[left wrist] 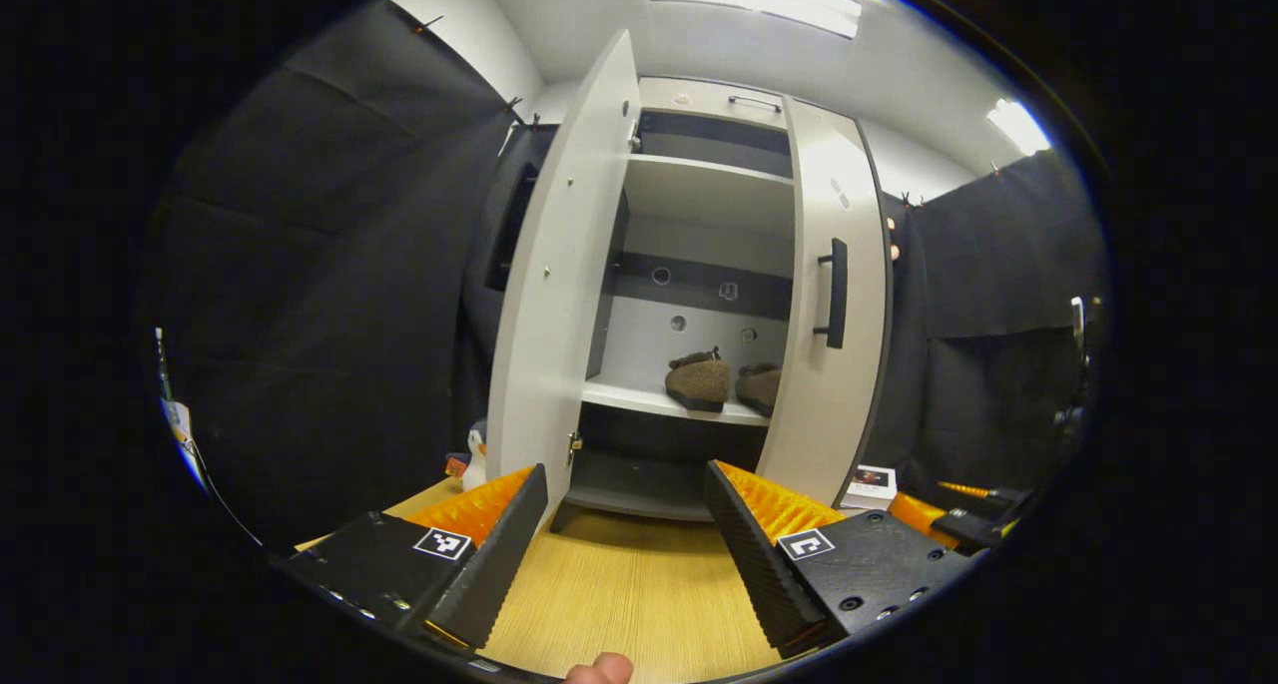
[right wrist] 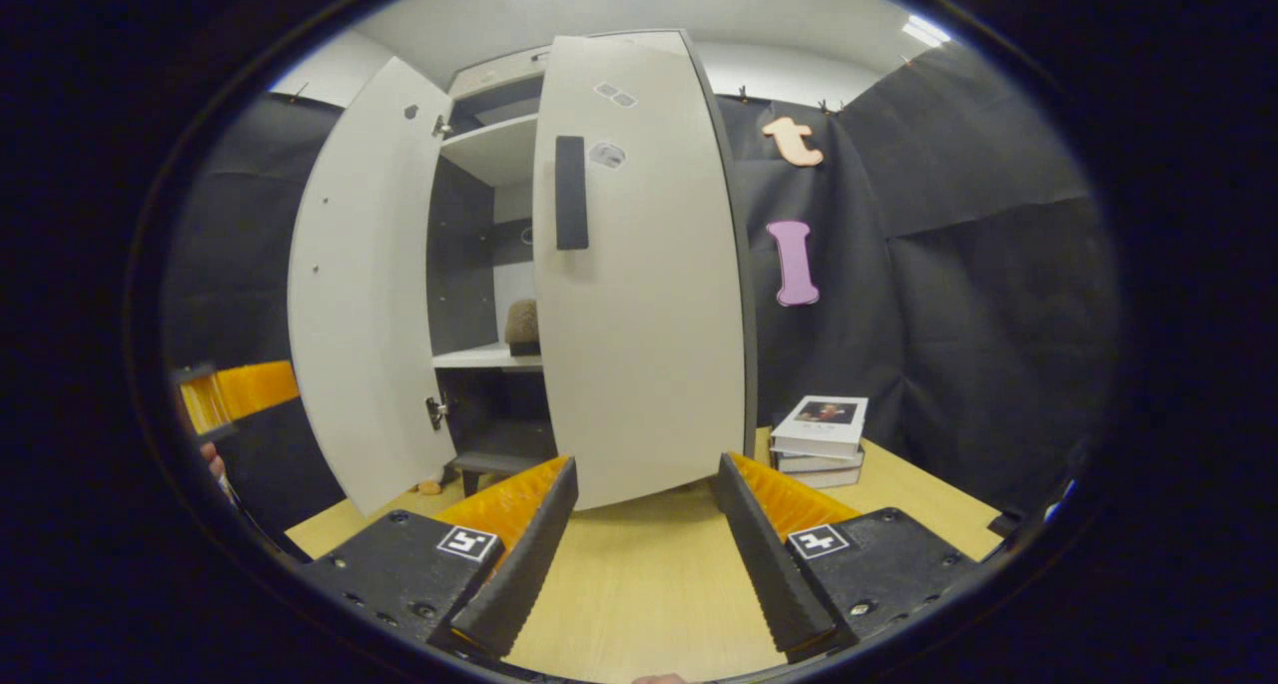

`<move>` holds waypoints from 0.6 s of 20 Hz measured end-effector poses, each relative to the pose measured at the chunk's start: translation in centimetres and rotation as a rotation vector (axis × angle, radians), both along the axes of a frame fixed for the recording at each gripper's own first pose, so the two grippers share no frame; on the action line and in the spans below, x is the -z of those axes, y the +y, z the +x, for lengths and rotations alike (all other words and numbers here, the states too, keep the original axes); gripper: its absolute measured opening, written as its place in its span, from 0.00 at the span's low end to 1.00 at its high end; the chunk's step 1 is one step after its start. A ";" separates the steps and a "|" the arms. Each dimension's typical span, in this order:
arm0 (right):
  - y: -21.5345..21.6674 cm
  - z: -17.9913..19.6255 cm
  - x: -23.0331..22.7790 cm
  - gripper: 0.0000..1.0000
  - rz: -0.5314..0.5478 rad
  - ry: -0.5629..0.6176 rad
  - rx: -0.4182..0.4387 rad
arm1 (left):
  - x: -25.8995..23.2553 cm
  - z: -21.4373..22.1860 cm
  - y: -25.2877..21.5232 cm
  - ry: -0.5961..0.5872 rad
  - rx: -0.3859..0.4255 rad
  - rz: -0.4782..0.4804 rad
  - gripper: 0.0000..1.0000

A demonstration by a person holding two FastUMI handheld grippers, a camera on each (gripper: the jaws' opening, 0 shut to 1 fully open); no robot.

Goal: Grab one shoe with the right hand and put it into the shoe cabinet, grab the other shoe with the left hand and put it into the shoe cabinet; then close the right door with the right hand and the left door with the left hand.

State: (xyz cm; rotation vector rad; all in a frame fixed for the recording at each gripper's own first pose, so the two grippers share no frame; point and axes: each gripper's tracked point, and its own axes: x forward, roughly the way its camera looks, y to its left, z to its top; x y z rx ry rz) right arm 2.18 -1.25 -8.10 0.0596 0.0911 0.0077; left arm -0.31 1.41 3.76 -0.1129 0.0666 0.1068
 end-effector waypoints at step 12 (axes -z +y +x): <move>1.7 -1.0 0.4 0.91 -0.054 0.007 -0.071 | -11.3 7.1 17.8 -0.204 -0.302 0.071 0.95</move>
